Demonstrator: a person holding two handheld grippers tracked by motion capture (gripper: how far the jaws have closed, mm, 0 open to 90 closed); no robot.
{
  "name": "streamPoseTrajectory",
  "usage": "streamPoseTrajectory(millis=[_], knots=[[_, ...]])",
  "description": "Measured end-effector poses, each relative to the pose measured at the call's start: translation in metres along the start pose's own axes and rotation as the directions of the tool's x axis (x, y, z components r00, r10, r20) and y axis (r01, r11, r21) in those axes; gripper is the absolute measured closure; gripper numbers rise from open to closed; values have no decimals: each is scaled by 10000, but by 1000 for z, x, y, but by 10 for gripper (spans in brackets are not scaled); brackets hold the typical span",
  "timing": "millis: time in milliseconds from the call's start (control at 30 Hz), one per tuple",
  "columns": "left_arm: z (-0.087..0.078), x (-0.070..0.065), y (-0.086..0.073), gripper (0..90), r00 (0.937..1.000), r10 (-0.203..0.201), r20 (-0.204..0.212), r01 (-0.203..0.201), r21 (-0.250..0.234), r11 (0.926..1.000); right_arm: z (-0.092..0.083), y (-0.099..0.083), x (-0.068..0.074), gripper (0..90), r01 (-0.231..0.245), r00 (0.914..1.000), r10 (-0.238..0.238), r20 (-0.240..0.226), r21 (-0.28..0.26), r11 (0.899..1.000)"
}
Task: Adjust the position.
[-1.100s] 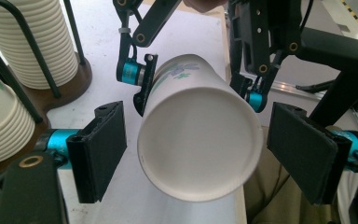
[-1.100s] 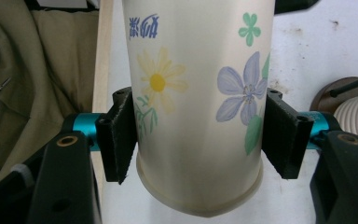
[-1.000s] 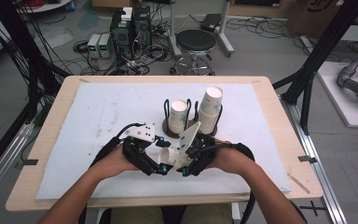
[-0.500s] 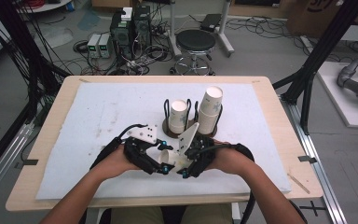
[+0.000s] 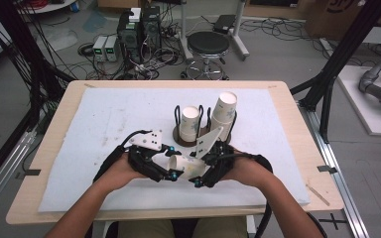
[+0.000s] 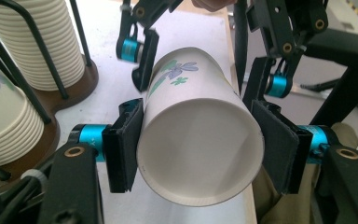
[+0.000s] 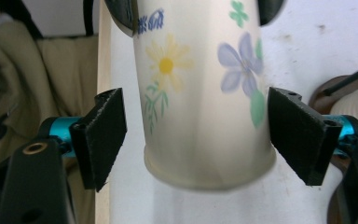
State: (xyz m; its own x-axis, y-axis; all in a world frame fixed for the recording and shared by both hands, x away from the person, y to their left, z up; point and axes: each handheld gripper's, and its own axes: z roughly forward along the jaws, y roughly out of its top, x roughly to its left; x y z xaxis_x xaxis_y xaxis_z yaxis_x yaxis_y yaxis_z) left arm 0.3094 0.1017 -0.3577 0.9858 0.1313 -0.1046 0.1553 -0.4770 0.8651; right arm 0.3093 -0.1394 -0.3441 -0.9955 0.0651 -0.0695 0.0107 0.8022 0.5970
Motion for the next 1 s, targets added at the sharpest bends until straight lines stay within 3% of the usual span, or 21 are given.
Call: streamPoseTrajectory(millis=[133, 267, 400, 433, 467, 600, 633, 667, 700, 733, 767, 800, 833, 900, 1000], knots=[[-2, 1, -4, 370, 9999, -170, 2, 170, -258, 9995, -9, -8, -1, 220, -310, 9995, 316, 52, -855, 9959], [-4, 2, -6, 370, 9996, -283, -11, 282, -527, 9982, -16, -15, -1, 220, -549, 9984, 565, 78, -1367, 9891], [-6, 3, -10, 370, 9990, -446, 11, 445, -852, 9954, -21, -22, -1, 220, -767, 9965, 815, 175, -1908, 9786], [-7, 3, -11, 370, 9989, -465, 14, 464, -907, 9948, -23, -26, -1, 220, -889, 9946, 989, 329, -2273, 9698], [-7, 3, -12, 370, 9987, -512, -5, 509, -1009, 9936, -23, -26, -1, 220, -889, 9946, 989, 329, -2273, 9698], [-9, 4, -18, 369, 9979, -651, -31, 640, -1363, 9886, -28, -37, 1, 217, -1227, 9868, 1502, 604, -3258, 9375], [-10, 4, -19, 369, 9977, -675, -37, 663, -1450, 9872, -28, -37, 1, 217, -1227, 9868, 1502, 604, -3258, 9375], [-11, 5, -20, 369, 9977, -674, -72, 654, -1588, 9851, -28, -38, 1, 216, -1301, 9848, 1611, 652, -3380, 9321], [-12, 4, -21, 369, 9974, -709, -110, 679, -1748, 9823, -29, -43, 3, 212, -1403, 9799, 1824, 811, -3701, 9184], [-12, 4, -23, 369, 9975, -692, -135, 655, -1871, 9801, -29, -43, 3, 212, -1403, 9799, 1824, 811, -3701, 9184], [-13, 4, -24, 369, 9973, -725, -143, 682, -1988, 9777, -28, -46, 4, 212, -1462, 9777, 1924, 836, -3865, 9106], [-14, 5, -25, 369, 9974, -698, -174, 647, -2079, 9760, -27, -50, 5, 203, -1586, 9732, 2131, 870, -4176, 8947], [-14, 4, -26, 369, 9972, -715, -199, 654, -2200, 9733, -27, -50, 5, 203, -1586, 9732, 2131, 870, -4176, 8947], [-14, 4, -28, 369, 9973, -703, -227, 629, -2387, 9691, -25, -54, 6, 203, -1680, 9692, 2301, 874, -4484, 8779], [-15, 3, -31, 369, 9977, -647, -196, 576, -2558, 9650, -21, -59, 8, 203, -1734, 9682, 2377, 776, -4765, 8619]])
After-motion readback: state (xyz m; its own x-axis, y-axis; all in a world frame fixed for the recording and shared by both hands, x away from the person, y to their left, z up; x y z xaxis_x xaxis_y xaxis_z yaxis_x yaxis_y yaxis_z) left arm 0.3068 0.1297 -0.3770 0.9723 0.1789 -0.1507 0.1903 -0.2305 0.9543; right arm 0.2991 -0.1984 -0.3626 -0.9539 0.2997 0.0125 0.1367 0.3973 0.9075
